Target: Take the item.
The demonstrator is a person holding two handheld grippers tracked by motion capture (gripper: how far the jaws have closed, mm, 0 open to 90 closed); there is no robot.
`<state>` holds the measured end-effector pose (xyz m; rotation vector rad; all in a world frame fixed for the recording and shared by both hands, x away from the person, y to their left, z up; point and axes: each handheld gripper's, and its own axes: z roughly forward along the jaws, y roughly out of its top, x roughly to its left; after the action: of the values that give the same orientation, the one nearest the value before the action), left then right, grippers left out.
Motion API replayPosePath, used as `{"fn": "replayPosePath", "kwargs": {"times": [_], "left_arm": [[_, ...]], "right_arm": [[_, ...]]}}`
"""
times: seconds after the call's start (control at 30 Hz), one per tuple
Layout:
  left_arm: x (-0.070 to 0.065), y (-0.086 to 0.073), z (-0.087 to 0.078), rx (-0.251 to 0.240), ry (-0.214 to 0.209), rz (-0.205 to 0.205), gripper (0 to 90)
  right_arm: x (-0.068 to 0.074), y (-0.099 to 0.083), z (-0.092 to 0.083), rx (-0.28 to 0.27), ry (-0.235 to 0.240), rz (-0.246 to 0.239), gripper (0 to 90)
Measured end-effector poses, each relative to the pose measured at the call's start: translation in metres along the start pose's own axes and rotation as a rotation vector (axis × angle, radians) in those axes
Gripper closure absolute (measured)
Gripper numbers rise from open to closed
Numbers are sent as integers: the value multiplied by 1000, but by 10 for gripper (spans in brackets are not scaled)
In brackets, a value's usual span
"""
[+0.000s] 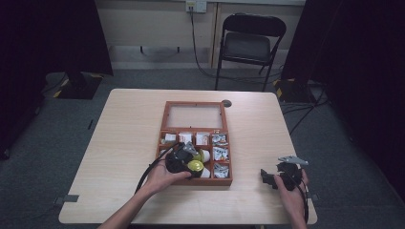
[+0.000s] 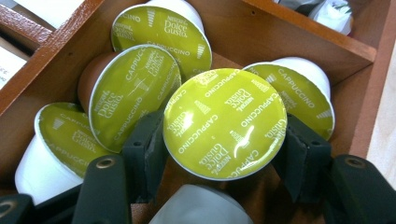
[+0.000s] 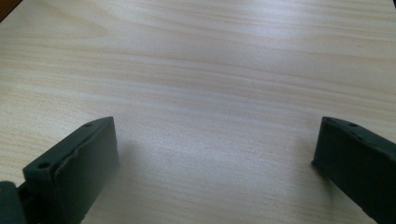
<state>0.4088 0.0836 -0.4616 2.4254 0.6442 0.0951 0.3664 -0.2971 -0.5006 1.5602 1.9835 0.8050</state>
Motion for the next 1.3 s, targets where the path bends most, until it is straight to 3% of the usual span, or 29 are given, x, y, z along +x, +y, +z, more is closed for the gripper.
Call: {"fn": "replayPosePath", "kwargs": {"times": [0.1,0.4,0.93,1.3], "left_arm": [[0,-1,0,-11,-5,-14,399],[-1,-2,-1,-21,-14,8,399],[-1,2,-4,-56,-17,8,400],[5,1,-19,-101,0,-10,400]], "right_arm": [[0,0,0,0,1,1,0],[0,0,0,0,1,1,0],[0,0,0,2,0,1,0],[1,0,-1,5,1,5,0]]}}
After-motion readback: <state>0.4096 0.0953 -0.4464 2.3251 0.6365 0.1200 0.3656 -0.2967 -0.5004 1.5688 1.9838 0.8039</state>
